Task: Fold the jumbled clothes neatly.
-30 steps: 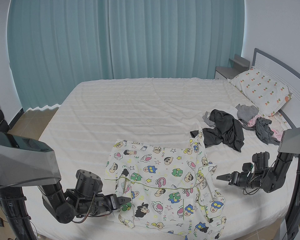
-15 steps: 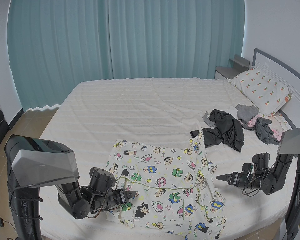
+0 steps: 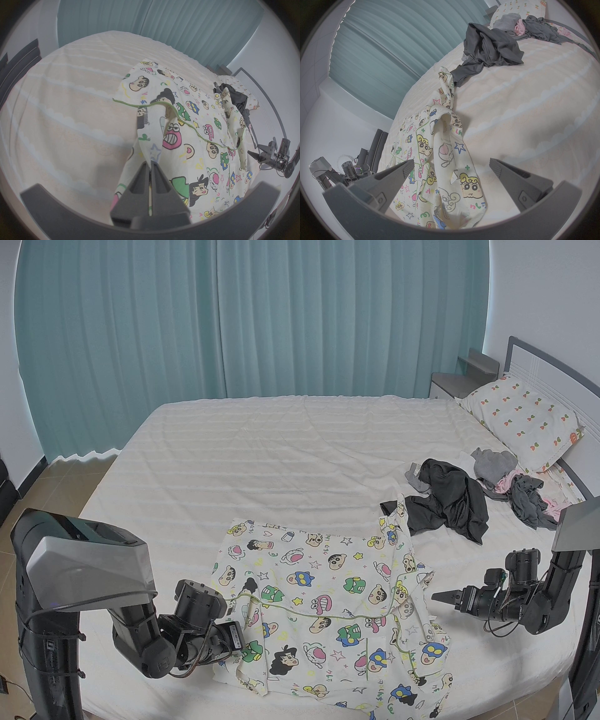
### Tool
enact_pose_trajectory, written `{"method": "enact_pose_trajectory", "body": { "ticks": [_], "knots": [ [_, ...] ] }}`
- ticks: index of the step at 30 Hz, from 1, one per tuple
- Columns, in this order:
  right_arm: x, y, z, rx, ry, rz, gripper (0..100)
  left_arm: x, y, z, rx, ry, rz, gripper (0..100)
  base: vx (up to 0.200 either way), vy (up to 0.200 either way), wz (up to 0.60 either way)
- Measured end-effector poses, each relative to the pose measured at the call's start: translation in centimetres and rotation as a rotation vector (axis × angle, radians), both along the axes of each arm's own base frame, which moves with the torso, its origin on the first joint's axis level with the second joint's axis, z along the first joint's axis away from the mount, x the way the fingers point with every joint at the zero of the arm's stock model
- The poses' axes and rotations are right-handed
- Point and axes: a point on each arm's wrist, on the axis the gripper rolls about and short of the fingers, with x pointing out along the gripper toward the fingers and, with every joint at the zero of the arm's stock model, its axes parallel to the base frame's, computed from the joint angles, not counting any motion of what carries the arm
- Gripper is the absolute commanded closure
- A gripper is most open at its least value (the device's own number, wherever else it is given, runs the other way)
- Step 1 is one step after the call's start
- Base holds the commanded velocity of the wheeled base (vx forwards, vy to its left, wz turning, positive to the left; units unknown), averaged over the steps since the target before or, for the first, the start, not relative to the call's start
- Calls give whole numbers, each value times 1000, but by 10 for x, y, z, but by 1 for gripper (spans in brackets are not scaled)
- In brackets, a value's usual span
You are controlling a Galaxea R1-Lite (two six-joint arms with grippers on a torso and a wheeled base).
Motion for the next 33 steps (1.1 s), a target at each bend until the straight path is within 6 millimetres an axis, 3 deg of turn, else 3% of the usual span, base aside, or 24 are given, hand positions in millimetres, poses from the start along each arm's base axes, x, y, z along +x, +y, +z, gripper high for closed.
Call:
{"method": "enact_pose_trajectory", "body": {
  "ticks": [9, 19, 33],
  "knots": [
    [0, 0, 0, 17, 12, -16, 0, 5, 34, 14, 43, -35, 59, 100, 0, 0, 0],
    [0, -1, 1, 22, 13, -22, 0, -13, 84, 13, 144, 17, 114, 100, 0, 0, 0],
    [0, -1, 0, 23, 14, -22, 0, -21, 123, 10, 218, 33, 112, 100, 0, 0, 0]
  ]
}}
